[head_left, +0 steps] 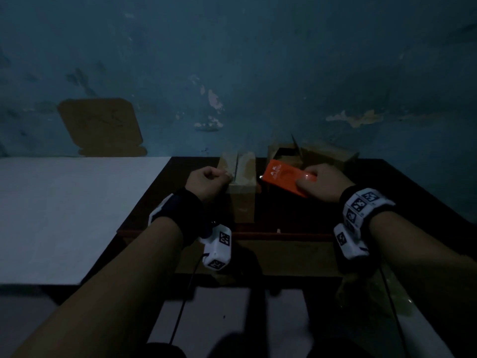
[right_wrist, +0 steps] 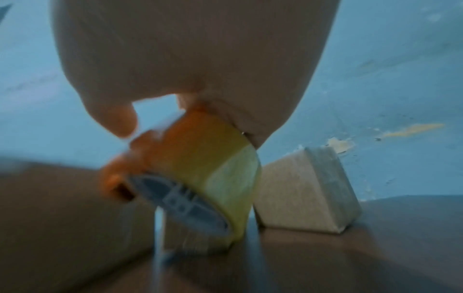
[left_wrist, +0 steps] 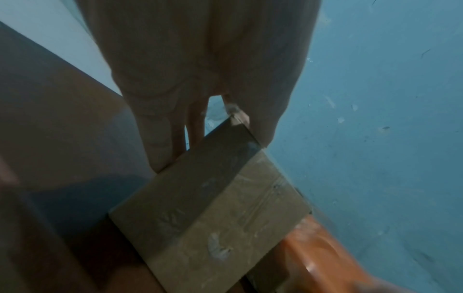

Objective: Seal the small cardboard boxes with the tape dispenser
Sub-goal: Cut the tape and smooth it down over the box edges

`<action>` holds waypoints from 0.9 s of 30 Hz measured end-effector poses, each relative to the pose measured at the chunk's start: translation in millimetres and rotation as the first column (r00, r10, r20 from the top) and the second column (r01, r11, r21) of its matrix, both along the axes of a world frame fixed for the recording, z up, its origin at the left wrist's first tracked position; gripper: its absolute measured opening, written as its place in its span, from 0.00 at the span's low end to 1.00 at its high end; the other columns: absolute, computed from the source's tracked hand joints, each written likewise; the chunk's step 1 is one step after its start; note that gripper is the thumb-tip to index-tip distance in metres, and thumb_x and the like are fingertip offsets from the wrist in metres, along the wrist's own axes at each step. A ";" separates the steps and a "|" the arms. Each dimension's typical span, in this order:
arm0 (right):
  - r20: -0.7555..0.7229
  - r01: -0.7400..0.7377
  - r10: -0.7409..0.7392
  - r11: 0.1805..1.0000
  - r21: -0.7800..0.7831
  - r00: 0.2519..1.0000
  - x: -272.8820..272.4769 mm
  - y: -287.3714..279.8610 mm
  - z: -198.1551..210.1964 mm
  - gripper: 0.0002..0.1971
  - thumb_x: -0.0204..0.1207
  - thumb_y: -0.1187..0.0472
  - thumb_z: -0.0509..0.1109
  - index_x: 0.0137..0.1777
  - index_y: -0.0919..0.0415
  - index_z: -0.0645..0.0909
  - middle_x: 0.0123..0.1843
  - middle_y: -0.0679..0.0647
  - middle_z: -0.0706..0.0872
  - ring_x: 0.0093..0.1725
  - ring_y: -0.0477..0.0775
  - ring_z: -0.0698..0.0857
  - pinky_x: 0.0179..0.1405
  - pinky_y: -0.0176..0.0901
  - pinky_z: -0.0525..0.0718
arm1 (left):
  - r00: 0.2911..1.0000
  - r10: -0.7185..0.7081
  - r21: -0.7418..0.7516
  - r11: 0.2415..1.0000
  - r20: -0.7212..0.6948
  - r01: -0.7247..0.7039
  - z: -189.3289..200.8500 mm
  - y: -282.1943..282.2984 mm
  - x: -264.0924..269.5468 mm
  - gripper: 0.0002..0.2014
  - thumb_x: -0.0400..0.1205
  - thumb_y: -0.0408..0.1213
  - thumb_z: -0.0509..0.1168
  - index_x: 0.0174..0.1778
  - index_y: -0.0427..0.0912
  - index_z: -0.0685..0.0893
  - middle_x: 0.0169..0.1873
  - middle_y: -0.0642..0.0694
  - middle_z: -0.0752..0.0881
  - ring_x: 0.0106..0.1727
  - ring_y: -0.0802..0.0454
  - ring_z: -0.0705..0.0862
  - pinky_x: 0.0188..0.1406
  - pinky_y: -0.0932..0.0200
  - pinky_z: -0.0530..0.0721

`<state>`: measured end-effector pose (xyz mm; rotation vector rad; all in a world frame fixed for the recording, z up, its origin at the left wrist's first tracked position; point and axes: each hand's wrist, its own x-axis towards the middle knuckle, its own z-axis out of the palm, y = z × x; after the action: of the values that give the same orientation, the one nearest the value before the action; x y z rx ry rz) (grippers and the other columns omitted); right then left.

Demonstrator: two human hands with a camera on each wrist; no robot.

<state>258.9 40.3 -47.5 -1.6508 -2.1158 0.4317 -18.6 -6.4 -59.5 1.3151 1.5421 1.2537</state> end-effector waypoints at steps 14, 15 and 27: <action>-0.111 0.008 0.019 0.973 0.233 0.994 -15.4 -17.6 -29.1 0.09 0.77 0.48 0.71 0.49 0.52 0.83 0.46 0.48 0.86 0.47 0.48 0.83 0.44 0.41 0.80 | 0.991 -0.093 0.140 0.984 -0.099 0.107 -3.4 -33.1 -14.8 0.15 0.87 0.42 0.58 0.70 0.57 0.75 0.65 0.51 0.78 0.61 0.54 0.79 0.56 0.50 0.84; -0.192 0.010 0.042 0.964 0.265 0.980 -19.9 -20.8 -25.7 0.07 0.79 0.51 0.69 0.49 0.53 0.84 0.46 0.48 0.86 0.46 0.47 0.83 0.42 0.39 0.79 | 0.993 -0.060 0.162 0.984 -0.101 0.076 -4.2 -33.1 -19.5 0.13 0.87 0.40 0.59 0.65 0.57 0.79 0.64 0.51 0.79 0.58 0.56 0.81 0.51 0.53 0.85; -0.698 -0.175 0.156 0.984 0.044 0.699 -70.1 -38.5 -35.9 0.11 0.83 0.66 0.63 0.54 0.51 0.85 0.49 0.51 0.88 0.46 0.45 0.88 0.41 0.33 0.86 | 0.971 -0.179 0.137 0.970 -0.160 0.201 -13.3 -29.9 -27.1 0.15 0.82 0.33 0.66 0.60 0.57 0.84 0.61 0.55 0.83 0.60 0.54 0.84 0.59 0.46 0.86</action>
<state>188.7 1.8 -83.4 -1.0417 -1.6580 0.9747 -45.7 -36.3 -72.8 1.6461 1.4011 1.1931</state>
